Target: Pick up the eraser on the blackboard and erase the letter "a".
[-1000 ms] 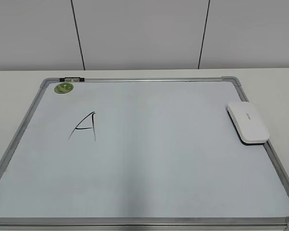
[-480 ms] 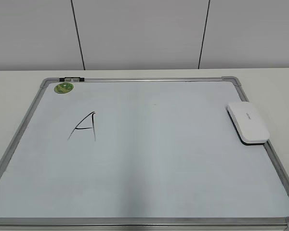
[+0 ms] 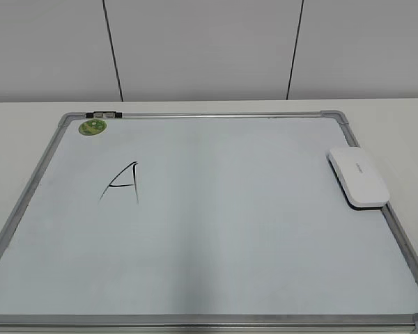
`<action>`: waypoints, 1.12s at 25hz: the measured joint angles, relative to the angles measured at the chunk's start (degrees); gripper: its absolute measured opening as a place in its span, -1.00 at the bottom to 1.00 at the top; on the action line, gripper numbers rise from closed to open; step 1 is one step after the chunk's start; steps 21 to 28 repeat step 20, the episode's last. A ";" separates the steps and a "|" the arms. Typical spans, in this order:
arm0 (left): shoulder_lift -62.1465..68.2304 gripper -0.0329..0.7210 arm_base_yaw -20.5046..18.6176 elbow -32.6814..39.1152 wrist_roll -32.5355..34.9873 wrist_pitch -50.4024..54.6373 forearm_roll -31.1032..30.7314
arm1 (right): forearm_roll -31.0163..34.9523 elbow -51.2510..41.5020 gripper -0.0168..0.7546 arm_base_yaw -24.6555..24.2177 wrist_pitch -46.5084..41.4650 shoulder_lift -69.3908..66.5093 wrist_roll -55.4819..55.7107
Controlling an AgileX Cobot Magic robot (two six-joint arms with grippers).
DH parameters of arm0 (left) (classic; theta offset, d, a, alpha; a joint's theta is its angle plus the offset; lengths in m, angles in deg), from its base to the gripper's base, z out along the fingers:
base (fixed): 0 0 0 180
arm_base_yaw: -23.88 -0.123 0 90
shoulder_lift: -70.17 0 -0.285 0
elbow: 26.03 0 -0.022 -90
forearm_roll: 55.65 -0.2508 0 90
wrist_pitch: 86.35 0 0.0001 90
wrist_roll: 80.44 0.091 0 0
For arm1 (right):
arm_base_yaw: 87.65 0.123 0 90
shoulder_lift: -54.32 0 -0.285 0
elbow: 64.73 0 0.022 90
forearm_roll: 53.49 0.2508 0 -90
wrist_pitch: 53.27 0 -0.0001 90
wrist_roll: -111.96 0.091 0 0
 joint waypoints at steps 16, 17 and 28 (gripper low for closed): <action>0.00 0.40 0.00 0.00 0.00 0.00 0.00 | 0.00 0.00 0.56 0.00 0.00 0.00 -0.10; 0.00 0.40 0.00 0.00 0.00 0.00 0.00 | 0.00 0.00 0.56 0.00 0.00 0.00 -0.10; 0.00 0.40 0.00 0.00 0.00 0.00 0.00 | 0.00 0.00 0.56 0.00 0.00 0.00 -0.10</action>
